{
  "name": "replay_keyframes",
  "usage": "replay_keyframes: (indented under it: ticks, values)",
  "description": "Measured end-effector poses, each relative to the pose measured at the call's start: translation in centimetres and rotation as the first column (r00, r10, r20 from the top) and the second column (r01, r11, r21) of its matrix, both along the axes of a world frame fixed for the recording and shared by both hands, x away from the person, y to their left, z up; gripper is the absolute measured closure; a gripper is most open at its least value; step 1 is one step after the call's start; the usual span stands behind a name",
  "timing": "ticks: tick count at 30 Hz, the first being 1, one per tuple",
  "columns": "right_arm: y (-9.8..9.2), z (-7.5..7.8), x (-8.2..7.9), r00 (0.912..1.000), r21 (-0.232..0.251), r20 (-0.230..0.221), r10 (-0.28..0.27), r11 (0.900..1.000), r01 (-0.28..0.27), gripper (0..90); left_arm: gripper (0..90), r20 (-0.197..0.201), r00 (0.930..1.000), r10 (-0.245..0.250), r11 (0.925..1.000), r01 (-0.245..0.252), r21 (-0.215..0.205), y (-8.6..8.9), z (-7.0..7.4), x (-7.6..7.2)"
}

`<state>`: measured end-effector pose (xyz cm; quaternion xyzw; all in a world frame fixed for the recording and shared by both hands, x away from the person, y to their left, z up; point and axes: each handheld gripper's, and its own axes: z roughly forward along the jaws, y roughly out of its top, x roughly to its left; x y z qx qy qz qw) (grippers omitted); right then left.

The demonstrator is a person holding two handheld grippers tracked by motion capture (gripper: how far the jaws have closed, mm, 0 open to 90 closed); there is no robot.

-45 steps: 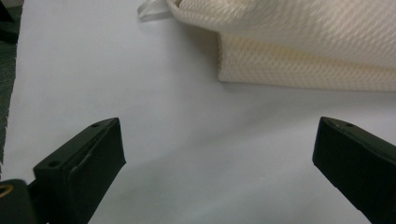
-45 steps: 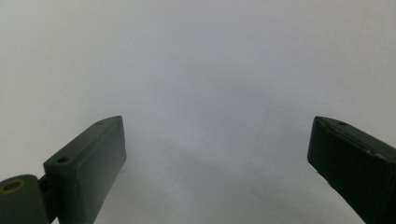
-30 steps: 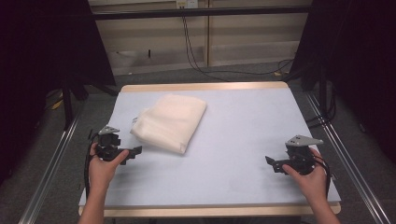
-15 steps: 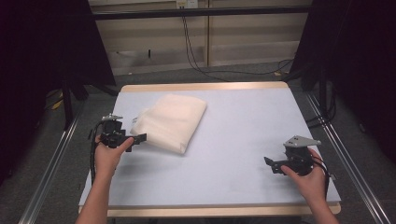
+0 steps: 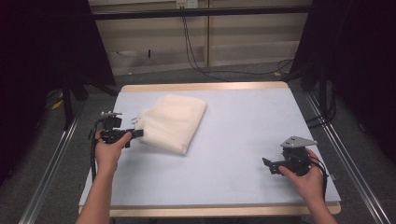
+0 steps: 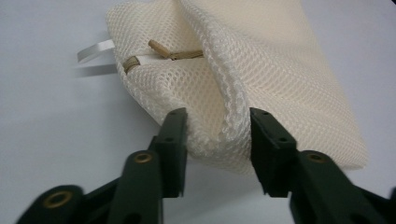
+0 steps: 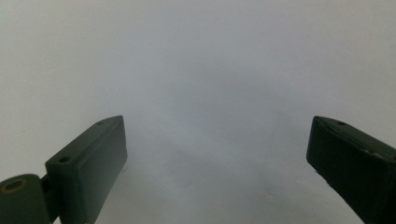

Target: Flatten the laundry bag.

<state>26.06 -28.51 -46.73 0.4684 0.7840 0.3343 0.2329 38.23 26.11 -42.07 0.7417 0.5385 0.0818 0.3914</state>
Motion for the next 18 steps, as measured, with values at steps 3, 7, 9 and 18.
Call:
replay_keyframes:
  ticks: [3,7,9,18]
  values:
    - [0.1,0.0,0.0,1.0,-0.001,-0.005,-0.002,1.0,0.002,4.6,73.5,0.006,0.9998,-0.018,0.9997,0.018,-0.018,-0.6,0.5,-0.2]
    - [0.1,0.0,0.0,1.0,-0.008,-0.003,0.008,1.0,-0.008,4.6,78.2,0.034,0.9982,-0.049,0.9983,0.05,-0.03,-1.4,1.7,-0.4]
    - [0.1,0.0,0.0,1.0,-0.008,-0.006,0.007,1.0,-0.007,4.6,78.7,0.054,0.9966,-0.062,0.9974,0.064,-0.033,-1.9,2.5,-0.6]
    - [0.5,-0.1,0.0,0.9997,-0.012,-0.011,0.021,1.0,-0.021,4.6,79.5,0.101,0.9873,-0.122,0.9902,0.128,-0.055,-4.1,4.7,-1.0]
